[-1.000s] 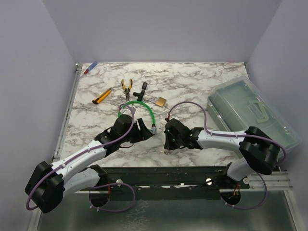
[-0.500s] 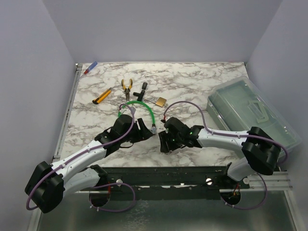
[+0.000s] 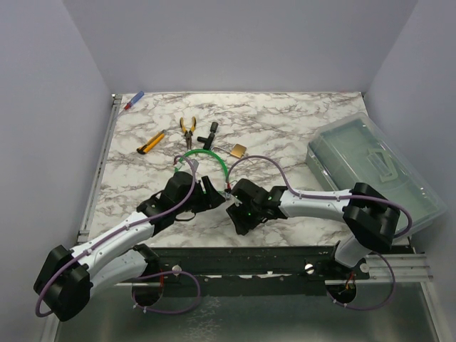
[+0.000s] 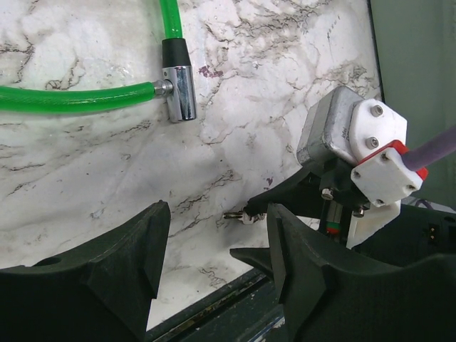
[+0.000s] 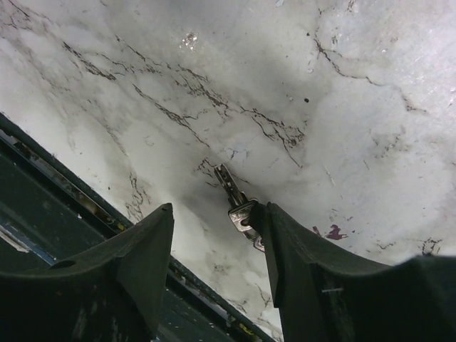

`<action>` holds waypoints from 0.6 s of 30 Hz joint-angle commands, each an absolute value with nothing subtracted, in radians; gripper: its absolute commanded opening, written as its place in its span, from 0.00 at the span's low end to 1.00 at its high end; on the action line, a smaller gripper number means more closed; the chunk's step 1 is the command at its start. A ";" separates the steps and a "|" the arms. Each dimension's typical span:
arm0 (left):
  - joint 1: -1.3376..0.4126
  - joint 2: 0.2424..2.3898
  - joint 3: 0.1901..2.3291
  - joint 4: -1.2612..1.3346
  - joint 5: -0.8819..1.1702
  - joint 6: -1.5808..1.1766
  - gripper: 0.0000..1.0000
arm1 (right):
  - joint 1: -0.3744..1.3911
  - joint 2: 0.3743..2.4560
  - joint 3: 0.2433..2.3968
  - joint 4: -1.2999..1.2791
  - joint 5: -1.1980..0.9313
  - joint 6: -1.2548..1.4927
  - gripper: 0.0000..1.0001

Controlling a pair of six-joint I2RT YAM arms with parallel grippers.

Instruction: Unlock with the key

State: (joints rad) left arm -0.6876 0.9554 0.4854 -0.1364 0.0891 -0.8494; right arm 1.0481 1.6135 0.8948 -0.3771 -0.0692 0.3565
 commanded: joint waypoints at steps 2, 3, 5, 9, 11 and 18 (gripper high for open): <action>-0.690 0.936 0.468 -0.130 0.083 -0.855 0.62 | 1.063 1.661 0.902 -0.419 -0.028 0.321 0.58; -0.690 0.936 0.469 -0.130 0.083 -0.854 0.62 | 1.068 1.668 0.906 -0.425 -0.016 0.324 0.57; -0.690 0.938 0.470 -0.130 0.081 -0.854 0.62 | 1.082 1.673 0.920 -0.440 0.044 0.328 0.57; -0.690 0.945 0.474 -0.130 0.080 -0.851 0.62 | 1.090 1.640 0.932 -0.444 0.099 0.336 0.57; -0.690 0.949 0.476 -0.130 0.080 -0.850 0.62 | 1.089 1.616 0.936 -0.439 0.100 0.336 0.58; -0.690 0.937 0.469 -0.132 0.078 -0.854 0.62 | 1.089 1.587 0.944 -0.441 0.127 0.351 0.58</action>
State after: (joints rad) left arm -0.6876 0.9501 0.4812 -0.1368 0.0887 -0.8520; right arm 1.0863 1.6238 0.9192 -0.4179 0.0830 0.3431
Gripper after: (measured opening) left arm 0.619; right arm 0.579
